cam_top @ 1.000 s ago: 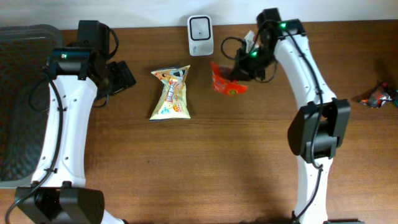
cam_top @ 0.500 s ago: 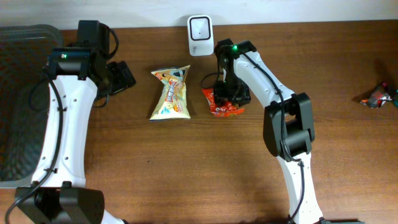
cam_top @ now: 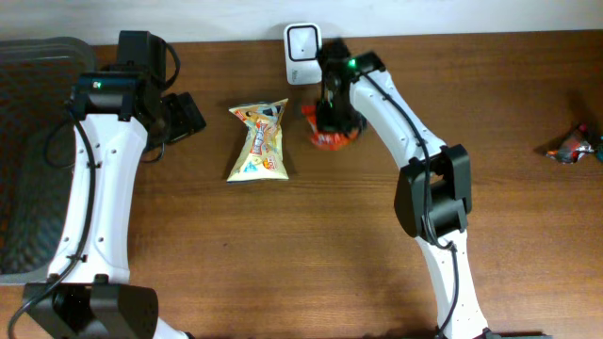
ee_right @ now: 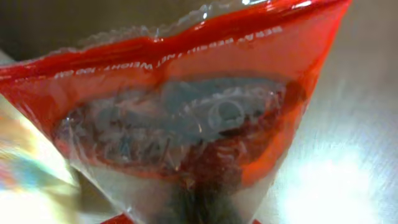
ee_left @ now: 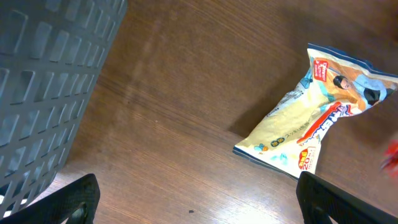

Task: Scan the item barcode
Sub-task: 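Lift the red packet to the scanner window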

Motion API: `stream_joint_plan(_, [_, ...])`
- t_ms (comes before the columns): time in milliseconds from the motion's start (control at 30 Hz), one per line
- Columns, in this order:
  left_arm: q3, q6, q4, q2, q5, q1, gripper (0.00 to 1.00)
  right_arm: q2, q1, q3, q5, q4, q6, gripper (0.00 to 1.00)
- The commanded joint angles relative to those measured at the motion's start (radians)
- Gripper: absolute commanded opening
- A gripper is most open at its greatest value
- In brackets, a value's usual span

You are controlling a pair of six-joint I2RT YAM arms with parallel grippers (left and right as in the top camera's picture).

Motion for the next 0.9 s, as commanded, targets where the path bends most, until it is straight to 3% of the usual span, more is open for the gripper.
stream_joint_plan(0, [0.002, -0.01, -0.001, 0.002, 0.0, 0.003, 0.99, -0.012, 0.004, 0.13, 0.029, 0.147, 0.01, 0.04])
stream_joint_plan(100, [0.002, -0.01, -0.001, 0.002, 0.0, 0.003, 0.99, -0.007, 0.005, 0.121, 0.029, 0.34, 0.045, 0.04])
stream_joint_plan(400, [0.002, -0.01, -0.001, 0.002, 0.0, 0.003, 0.99, 0.111, 0.005, 0.119, -0.076, 0.73, 0.433, 0.04])
stream_joint_plan(567, [0.002, -0.01, -0.001, 0.002, 0.0, 0.003, 0.99, 0.117, 0.003, 0.12, -0.084, 0.745, 0.48, 0.06])
stream_joint_plan(767, [0.002, -0.01, -0.001, 0.002, 0.0, 0.003, 0.99, 0.068, -0.085, 0.12, -0.276, 0.794, 0.514, 0.04])
stream_joint_plan(867, [0.002, -0.01, -0.001, 0.002, 0.0, 0.003, 0.99, -0.031, -0.204, 0.12, -0.236, 0.624, 0.426, 0.05])
